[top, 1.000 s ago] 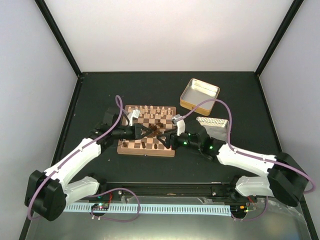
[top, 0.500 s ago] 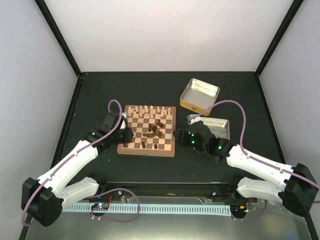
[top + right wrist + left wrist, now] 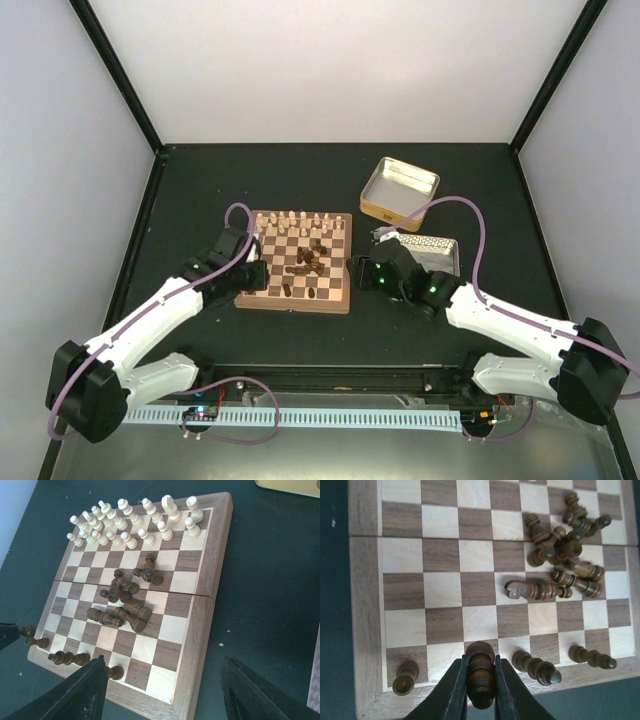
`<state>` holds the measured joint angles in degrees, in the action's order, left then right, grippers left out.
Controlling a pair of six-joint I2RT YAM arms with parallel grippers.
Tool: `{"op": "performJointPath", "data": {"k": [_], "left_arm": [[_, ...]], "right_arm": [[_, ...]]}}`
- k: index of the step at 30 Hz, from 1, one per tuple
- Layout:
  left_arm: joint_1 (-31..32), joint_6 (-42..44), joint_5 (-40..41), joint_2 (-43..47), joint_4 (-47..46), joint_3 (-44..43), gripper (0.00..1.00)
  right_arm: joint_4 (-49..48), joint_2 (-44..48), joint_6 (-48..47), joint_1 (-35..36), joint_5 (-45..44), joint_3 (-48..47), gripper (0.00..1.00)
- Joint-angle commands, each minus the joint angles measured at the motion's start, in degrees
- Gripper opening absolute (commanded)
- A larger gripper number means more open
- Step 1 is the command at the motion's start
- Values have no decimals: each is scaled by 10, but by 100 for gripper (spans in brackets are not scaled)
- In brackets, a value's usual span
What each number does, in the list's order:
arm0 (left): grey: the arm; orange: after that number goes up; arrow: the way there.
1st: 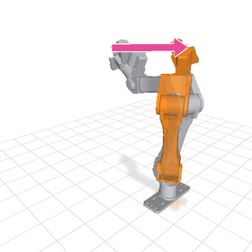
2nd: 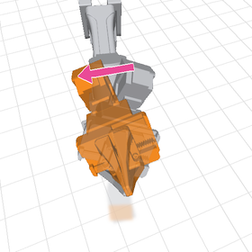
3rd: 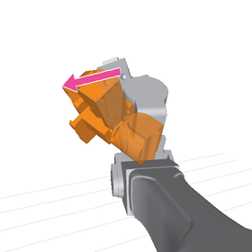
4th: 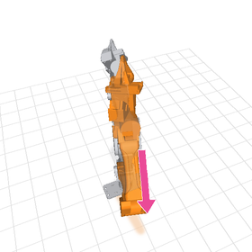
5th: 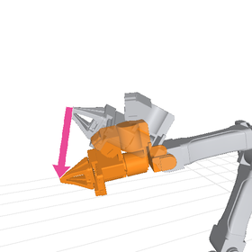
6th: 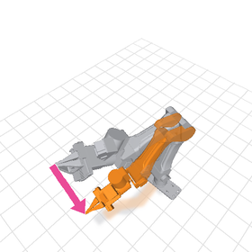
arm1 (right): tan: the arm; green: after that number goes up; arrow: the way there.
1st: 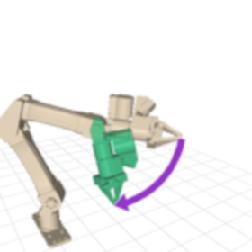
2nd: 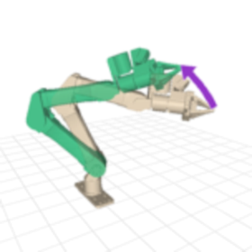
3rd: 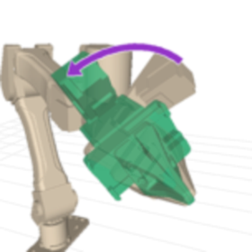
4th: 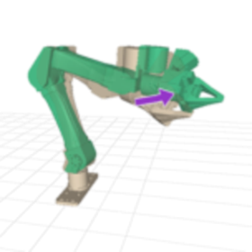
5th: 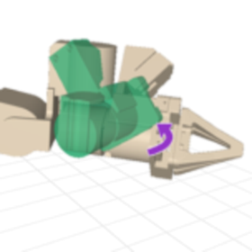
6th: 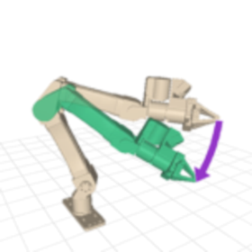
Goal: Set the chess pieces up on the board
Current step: Place the chess piece on the chessboard.
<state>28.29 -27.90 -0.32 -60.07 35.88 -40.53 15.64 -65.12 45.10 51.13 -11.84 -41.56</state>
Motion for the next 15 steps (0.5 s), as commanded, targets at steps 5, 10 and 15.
{"op": "performJointPath", "data": {"k": [5,10,15], "left_arm": [[14,6,-24,-50,-40,21,4],[21,-2,-21,-66,-38,25,4],[27,-7,-29,-68,-36,30,4]], "right_arm": [[-9,-19,3,-1,-3,-14,63],[-12,-23,5,0,0,-10,63],[-15,-28,6,-2,3,-11,63]]}}
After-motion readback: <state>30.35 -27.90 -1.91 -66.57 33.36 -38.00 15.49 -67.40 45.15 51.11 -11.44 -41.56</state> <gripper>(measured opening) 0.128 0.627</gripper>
